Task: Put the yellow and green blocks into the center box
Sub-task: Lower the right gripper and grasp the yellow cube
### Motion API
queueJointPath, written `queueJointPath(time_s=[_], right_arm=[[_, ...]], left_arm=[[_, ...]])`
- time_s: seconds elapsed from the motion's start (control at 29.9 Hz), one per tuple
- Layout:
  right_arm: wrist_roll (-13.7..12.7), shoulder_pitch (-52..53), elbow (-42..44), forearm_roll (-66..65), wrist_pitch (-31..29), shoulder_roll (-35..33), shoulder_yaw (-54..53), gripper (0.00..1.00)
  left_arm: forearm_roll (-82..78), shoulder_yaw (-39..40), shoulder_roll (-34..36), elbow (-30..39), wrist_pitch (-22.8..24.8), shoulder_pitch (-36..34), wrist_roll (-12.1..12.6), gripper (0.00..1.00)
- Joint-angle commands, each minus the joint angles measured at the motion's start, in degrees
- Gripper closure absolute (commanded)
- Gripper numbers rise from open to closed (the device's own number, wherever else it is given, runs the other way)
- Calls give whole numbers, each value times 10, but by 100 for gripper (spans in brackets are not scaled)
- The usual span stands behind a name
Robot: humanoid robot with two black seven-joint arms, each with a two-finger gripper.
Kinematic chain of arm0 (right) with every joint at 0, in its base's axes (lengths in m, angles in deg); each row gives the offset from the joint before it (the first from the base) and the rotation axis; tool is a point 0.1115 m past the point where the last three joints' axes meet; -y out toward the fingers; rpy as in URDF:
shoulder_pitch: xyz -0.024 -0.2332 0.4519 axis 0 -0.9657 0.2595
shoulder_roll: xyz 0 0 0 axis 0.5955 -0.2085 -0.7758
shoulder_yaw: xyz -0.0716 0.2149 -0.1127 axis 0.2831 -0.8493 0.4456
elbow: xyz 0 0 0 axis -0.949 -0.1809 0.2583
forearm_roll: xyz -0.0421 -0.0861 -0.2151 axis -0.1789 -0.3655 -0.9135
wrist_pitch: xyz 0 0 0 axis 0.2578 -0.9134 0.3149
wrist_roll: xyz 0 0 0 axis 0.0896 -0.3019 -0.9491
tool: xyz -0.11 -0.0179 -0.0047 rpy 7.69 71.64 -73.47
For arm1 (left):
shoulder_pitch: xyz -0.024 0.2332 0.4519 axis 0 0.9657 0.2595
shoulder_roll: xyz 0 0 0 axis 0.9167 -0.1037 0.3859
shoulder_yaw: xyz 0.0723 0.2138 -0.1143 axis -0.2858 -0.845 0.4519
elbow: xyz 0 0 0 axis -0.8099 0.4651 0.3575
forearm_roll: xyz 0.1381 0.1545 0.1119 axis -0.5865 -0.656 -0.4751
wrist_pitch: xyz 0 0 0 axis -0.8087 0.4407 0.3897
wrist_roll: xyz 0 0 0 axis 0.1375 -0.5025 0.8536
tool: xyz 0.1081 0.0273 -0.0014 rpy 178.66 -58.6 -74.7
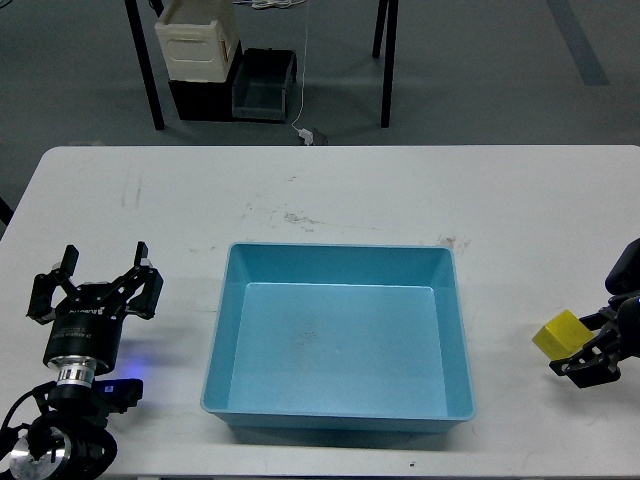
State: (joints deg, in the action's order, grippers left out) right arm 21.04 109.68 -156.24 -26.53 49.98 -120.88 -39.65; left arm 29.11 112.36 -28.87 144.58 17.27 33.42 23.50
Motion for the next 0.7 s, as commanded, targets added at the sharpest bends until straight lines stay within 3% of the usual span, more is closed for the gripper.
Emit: queueJointPath(time_s=[0.0, 0.23, 0.5, 0.67], right_arm=[[0, -4, 1, 0, 13, 0, -1, 5], [0, -4, 11, 0, 39, 10, -10, 16], [0, -16, 24, 0, 39, 21, -14, 18], [0, -16, 24, 0, 39, 20, -13, 30]], left_arm=[[0, 0, 0, -1, 0, 1, 0, 0], [0, 0, 0, 0, 0, 1, 0, 0], [0, 1, 0, -2, 0, 1, -1, 0], [0, 2, -1, -2, 0, 1, -1, 0]])
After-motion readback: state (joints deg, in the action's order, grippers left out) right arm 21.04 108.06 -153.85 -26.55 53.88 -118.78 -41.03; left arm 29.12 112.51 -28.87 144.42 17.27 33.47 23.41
